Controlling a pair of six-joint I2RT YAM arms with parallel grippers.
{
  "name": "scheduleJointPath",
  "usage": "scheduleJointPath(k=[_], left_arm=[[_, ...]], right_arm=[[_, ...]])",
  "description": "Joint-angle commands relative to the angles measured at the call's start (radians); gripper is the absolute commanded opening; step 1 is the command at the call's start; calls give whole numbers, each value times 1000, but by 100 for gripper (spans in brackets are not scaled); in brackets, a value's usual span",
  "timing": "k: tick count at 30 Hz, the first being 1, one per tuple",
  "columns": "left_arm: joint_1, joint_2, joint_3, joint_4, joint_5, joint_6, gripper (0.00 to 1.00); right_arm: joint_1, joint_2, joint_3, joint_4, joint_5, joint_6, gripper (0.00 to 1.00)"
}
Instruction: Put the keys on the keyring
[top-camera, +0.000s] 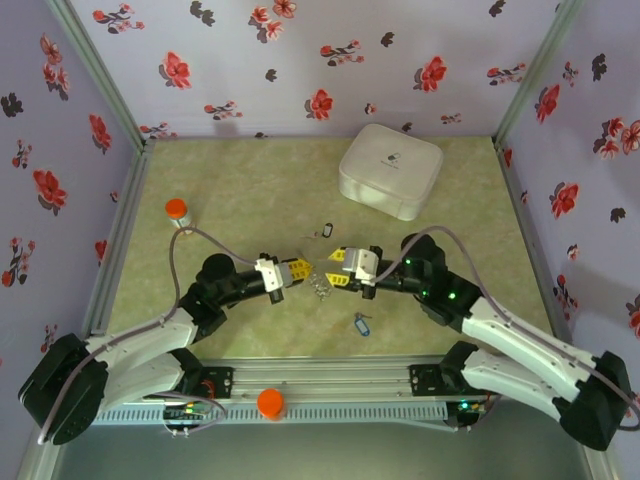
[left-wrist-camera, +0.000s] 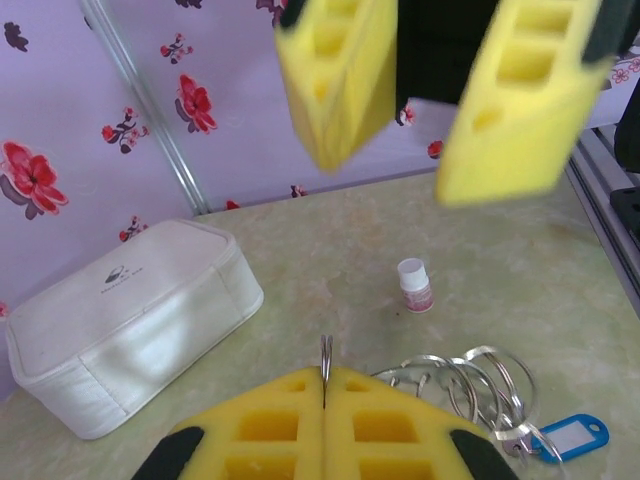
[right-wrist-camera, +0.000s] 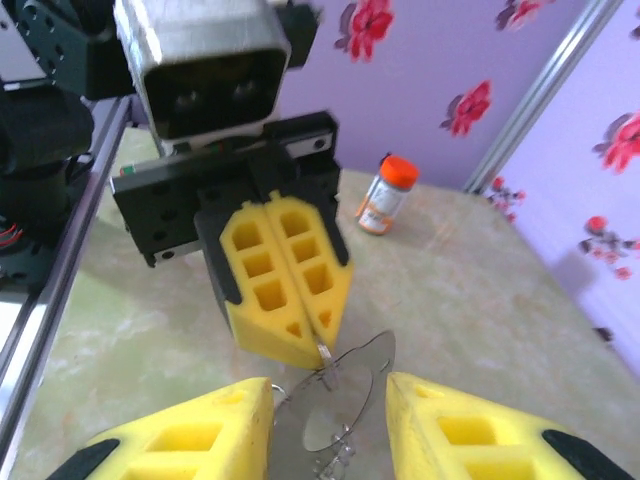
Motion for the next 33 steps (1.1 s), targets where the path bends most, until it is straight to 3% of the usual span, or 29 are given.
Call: scheduleJointPath(k=[1,5,10,23,27,31,33], left_arm=[[10,-22,-3,55,33,33,0],[11,0,-15,137,71,-29,0],[16,33,-16,249,112,-95,0],[17,66,-15,298,166,-141,0],[19,72,-16,311,166,-151,0],[19,77,-16,323,168,-158,0],[20,76,-16,319,168,-159,0]], right_arm=[[0,9,12,-82,106,-58,33],[14,82,53,-134,105,-103,32],[24,124,55,-62,-12,-66,32],[27,140,26,91,-79,25,26],[28,135,27,103,-128,49,18],[31,146,31,99,-132,47,2],[32,150,41,88,-130,42,0]])
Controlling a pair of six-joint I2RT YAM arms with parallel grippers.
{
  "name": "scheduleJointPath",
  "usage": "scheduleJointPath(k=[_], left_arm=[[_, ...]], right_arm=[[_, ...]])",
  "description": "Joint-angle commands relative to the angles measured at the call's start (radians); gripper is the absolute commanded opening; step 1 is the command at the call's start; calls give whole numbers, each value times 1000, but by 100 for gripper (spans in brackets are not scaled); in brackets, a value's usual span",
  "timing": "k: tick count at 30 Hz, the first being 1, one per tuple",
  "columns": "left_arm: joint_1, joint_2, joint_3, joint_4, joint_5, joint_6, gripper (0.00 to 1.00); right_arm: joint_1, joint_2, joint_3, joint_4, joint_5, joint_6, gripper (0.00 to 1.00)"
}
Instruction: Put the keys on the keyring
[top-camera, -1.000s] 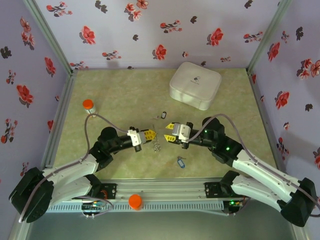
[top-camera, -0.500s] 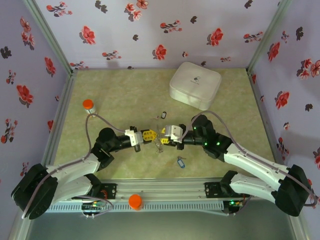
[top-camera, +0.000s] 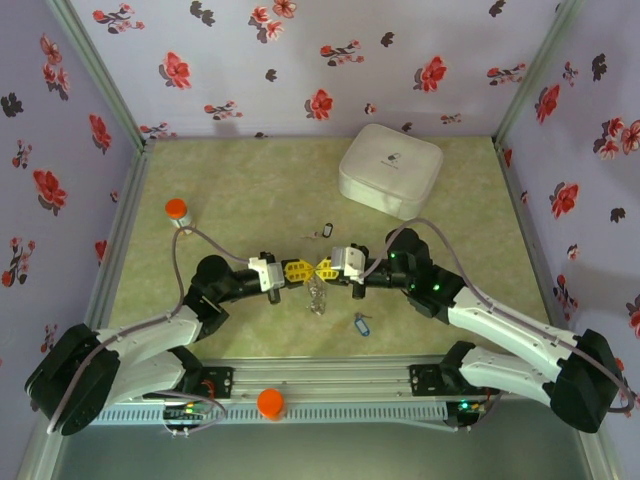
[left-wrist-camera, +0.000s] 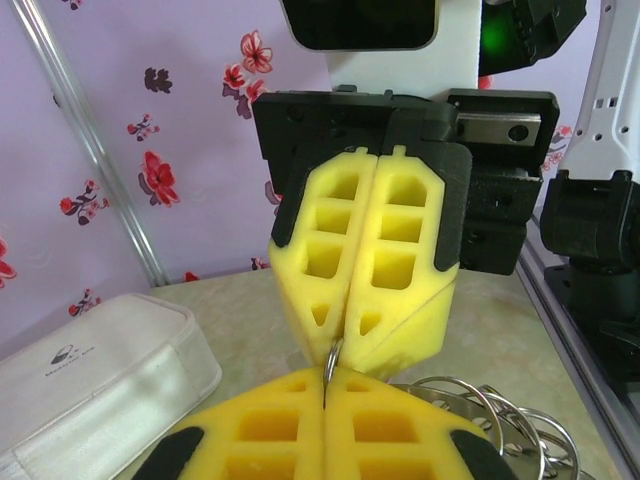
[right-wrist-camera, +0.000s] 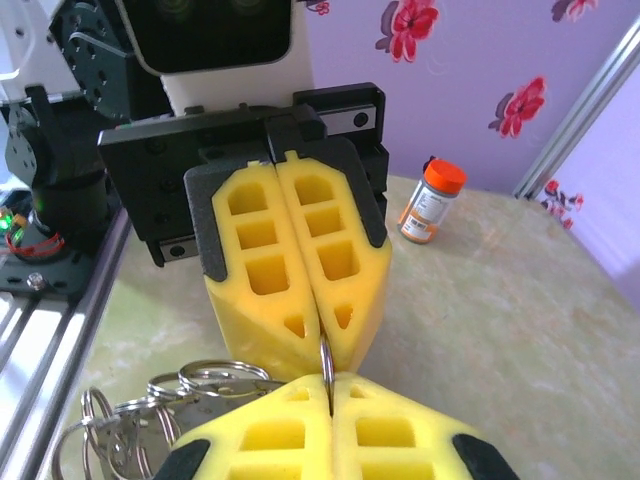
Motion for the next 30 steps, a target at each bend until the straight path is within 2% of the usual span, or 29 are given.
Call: scheduleJointPath(k=[1,3,5,7,9,12,15,18,21,28,30], left_arm=[[5,0,1,61,10,-14,3],[10,-23,1,6,-39,-13,28],[12,-79,13,-135,-89,41,37],[12,-158,78,-432,-131,147,39],[9,-200,134,-657,-176,220,39],[9,-227,185,-815,-202,265,38],[9,-225,214,-857,-203,273,36],[9,-205,249,-885,-199,309,28],[8,-186,277,-890,-179,328,22],[8,-166,253,-790,-143,284,22],[8,-164,242,-761,-134,267,19]], right_arm=[[15,5,25,9,-35,2,0],[14,8,49,-36,-10,-12,0],[18,14,106,-160,30,-60,0],[26,30,179,-287,93,-99,0],[50,51,248,-412,148,-152,0],[89,94,348,-553,261,-215,0],[116,146,431,-635,359,-248,0],[139,193,496,-691,402,-274,0],[156,225,537,-717,415,-280,0],[185,254,547,-696,416,-275,0],[187,254,538,-680,409,-272,0]])
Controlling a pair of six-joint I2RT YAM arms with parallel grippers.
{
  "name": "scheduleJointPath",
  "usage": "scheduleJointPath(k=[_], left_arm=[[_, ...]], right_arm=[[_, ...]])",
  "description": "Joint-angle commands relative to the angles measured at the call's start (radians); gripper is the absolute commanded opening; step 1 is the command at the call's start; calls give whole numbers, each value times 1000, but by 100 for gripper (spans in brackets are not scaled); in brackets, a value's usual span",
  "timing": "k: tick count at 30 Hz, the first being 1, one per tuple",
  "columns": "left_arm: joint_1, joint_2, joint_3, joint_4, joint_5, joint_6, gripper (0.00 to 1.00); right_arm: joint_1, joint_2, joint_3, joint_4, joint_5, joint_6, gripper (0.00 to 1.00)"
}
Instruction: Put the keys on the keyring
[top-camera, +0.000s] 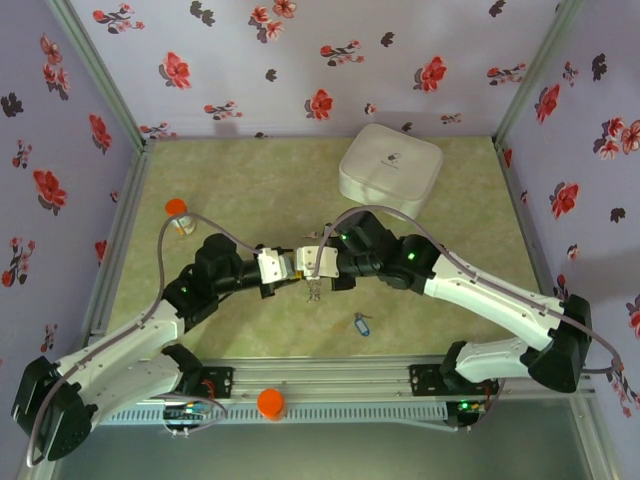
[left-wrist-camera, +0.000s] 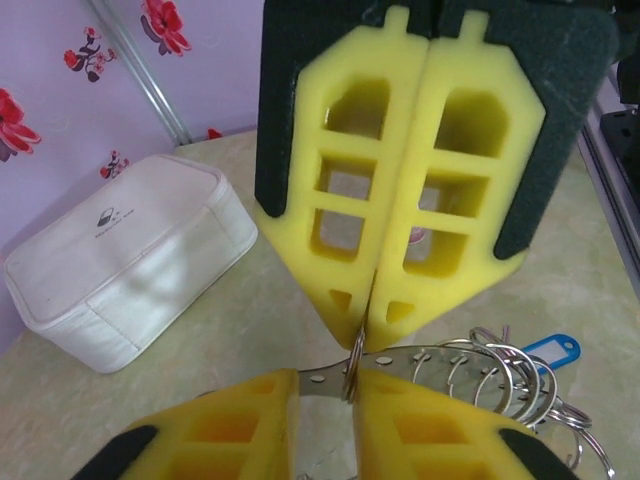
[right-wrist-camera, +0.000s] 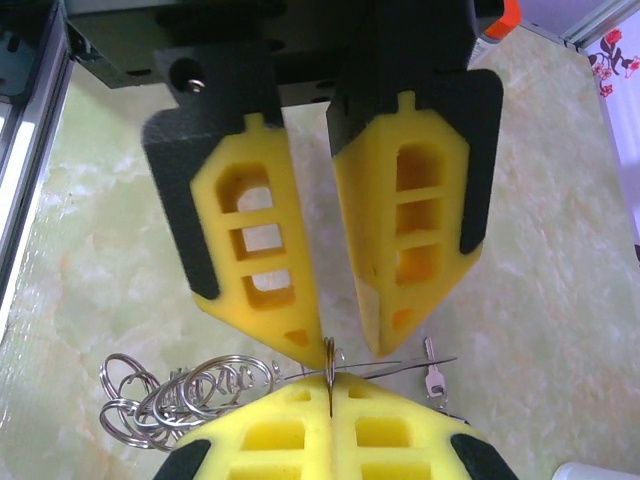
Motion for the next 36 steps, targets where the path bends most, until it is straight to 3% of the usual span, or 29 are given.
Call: scheduleJointPath(k=[1,5,8,10,11,13,15,19,25,36], left_arm=[[-1,9,-8,76,30,-23,18],[-2,26,-7,84,30,-27,13],[-3,30,-6,87,37,-27,0],[-3,24,-18,116,35,-37,0],[-3,23,-28,138,35,-43,0],[-1,23,-59,204,36,-72,0],[-1,26,-104,306,38,-111,0],[6,58,-195,602,52,-240,0],[16,140,-285,951,81,-388,0],[17,199,-286,1000,153,-402,0]], right_arm=[[12,1,23,32,5,-5,0],[12,-5,3,75,-42,21,0],[11,-6,-5,79,-48,30,0],[6,-33,-22,109,-44,53,1],[-9,-56,-54,154,-58,84,12],[-94,-147,-153,288,-219,177,28],[-196,-226,-282,492,-367,321,36],[-300,-301,-447,756,-474,484,37],[-301,-252,-548,944,-536,556,35],[-301,-191,-588,1069,-602,578,31]])
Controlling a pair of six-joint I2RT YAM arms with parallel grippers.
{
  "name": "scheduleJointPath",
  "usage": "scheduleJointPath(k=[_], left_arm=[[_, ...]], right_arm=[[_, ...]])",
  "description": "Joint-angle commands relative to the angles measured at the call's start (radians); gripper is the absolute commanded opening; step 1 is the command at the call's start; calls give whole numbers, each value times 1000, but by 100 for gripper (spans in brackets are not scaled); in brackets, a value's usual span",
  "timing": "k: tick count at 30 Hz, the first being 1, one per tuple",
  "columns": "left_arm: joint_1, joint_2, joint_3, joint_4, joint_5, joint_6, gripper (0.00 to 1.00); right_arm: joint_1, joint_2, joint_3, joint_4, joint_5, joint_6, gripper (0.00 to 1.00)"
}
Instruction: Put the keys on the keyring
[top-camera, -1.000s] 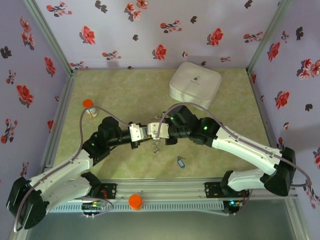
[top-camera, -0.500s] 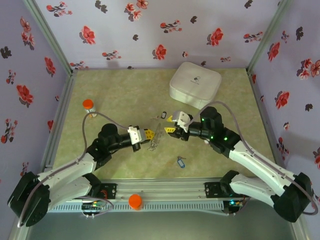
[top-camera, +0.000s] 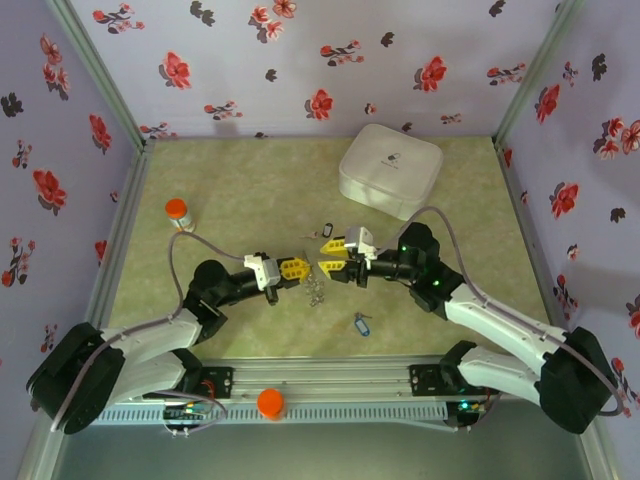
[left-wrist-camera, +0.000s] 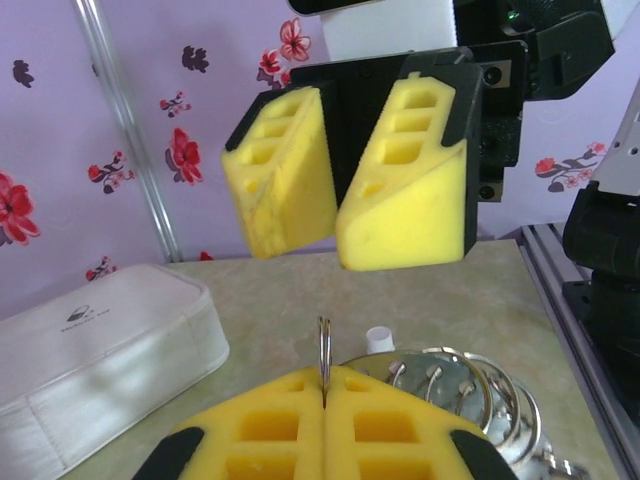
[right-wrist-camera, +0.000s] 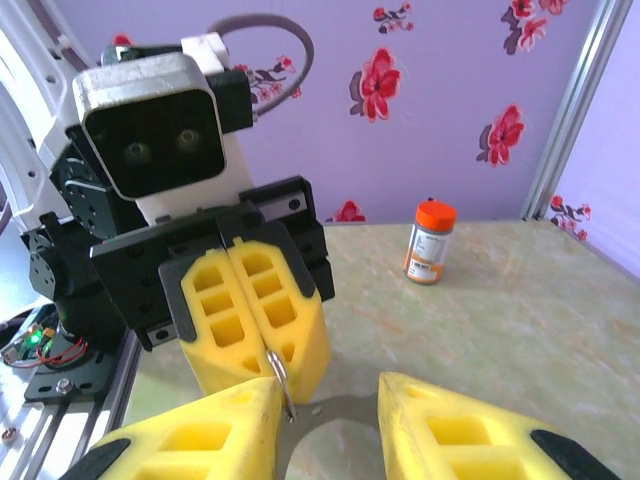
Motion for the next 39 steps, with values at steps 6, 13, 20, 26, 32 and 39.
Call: scheduleJointPath(k=[6,13,20,26,32,39], left_arm=[[6,29,32,112,56,-30,0],[6,29,36,111,60,-32,0],[6,35,40,112,64,-25,0],[7,27,39,110,67,-23,0],[9,28,42,100,67,-6,0],[12,1,33,64,-74,10,45]], right_arm=[[-3,36,-39,138,-82,57,29],[-3,16,-57,109,-92,46,34],[12,65,-32,112,-89,36,33],[25,103,-4,122,-94,29,26],[46,123,8,128,-88,16,15],[48,90,40,6,-73,-37,0]])
